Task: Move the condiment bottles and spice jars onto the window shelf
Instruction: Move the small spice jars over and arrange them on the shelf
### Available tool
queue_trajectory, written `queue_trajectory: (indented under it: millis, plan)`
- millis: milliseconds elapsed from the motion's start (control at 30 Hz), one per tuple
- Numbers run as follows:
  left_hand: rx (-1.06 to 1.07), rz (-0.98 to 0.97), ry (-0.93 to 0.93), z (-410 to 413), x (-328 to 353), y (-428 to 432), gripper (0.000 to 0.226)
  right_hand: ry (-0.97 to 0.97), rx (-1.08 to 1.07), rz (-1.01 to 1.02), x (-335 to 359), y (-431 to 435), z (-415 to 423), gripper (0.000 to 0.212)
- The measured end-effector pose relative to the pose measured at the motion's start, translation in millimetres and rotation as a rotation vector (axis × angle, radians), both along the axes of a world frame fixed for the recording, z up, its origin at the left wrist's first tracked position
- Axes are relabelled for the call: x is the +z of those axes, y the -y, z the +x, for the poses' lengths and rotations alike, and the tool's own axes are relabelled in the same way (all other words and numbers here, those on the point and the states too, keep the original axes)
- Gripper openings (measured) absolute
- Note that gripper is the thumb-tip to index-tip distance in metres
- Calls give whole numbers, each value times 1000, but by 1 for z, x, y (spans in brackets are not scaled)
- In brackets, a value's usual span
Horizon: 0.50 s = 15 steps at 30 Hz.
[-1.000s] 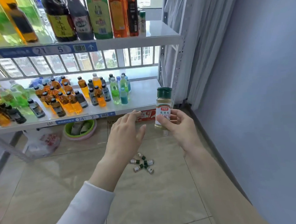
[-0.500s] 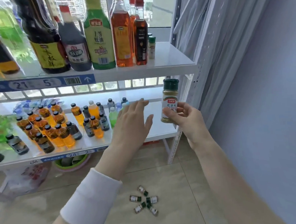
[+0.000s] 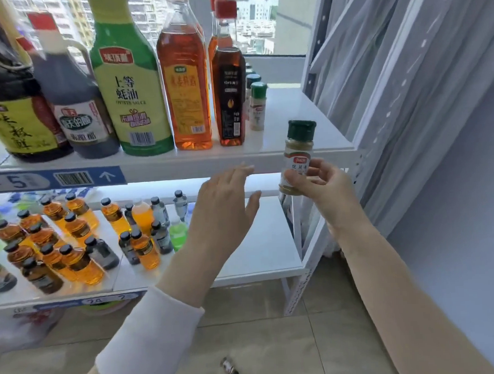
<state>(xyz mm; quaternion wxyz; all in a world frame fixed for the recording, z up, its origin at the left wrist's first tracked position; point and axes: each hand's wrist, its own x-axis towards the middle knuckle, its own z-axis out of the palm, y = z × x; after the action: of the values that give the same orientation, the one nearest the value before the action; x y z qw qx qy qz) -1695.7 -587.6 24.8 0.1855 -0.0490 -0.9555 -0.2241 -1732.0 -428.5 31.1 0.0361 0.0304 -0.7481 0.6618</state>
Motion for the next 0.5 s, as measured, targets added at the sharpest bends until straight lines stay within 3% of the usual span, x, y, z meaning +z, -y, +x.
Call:
queue_trajectory:
  millis: [267, 500]
  plan:
    - [94, 19, -55, -79, -7, -16, 41, -129, 93, 187, 11, -3, -128, 33]
    - [101, -9, -100, -107, -13, -9, 41, -174, 113, 367, -6, 21, -182, 46]
